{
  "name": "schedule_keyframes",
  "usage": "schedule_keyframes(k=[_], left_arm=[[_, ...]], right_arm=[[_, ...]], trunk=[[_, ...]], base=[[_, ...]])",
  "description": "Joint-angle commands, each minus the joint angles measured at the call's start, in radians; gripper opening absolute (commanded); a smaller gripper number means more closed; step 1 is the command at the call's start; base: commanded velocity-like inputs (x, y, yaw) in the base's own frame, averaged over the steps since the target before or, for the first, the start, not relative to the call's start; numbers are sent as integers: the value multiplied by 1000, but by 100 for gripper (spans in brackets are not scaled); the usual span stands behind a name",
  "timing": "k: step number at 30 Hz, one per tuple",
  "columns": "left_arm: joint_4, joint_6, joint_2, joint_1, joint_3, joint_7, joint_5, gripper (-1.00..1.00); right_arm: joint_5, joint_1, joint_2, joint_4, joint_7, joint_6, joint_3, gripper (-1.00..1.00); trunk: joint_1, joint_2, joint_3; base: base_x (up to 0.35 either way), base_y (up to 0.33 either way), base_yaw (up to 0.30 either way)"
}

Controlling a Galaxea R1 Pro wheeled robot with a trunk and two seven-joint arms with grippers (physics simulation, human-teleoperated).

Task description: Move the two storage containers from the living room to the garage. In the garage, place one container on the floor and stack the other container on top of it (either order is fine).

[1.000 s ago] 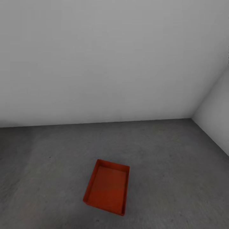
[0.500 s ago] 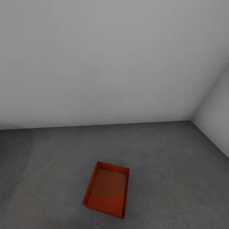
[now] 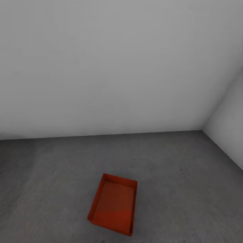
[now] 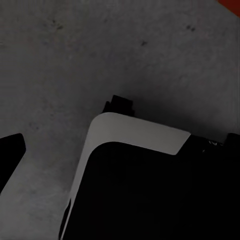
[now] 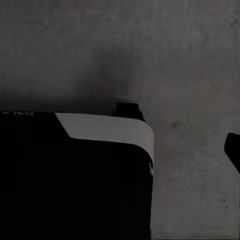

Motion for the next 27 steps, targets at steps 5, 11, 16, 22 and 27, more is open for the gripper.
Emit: schedule_keyframes(k=[5, 11, 16, 22, 27], left_arm=[[0, -2, 3, 0, -6, 2, 8, 100], [0, -3, 2, 0, -6, 1, 8, 100], [0, -3, 2, 0, -6, -2, 7, 100], [0, -3, 1, 0, -6, -7, 6, 100], [0, -3, 1, 0, -6, -8, 6, 100]], right_arm=[[-5, 47, -3, 3, -5, -6, 8, 100], [-4, 86, -8, 3, 0, -6, 8, 100], [-4, 89, -20, 3, 2, -9, 8, 100], [-4, 90, -25, 3, 2, -16, 8, 100], [-3, 90, -25, 3, 2, -18, 9, 100]], trunk=[[0, -1, 7], [0, -1, 17], [0, -1, 25], [0, -1, 34], [0, -1, 41]], base=[[0, 0, 0], [0, 0, 0], [0, 0, 0], [0, 0, 0], [0, 0, 0]])
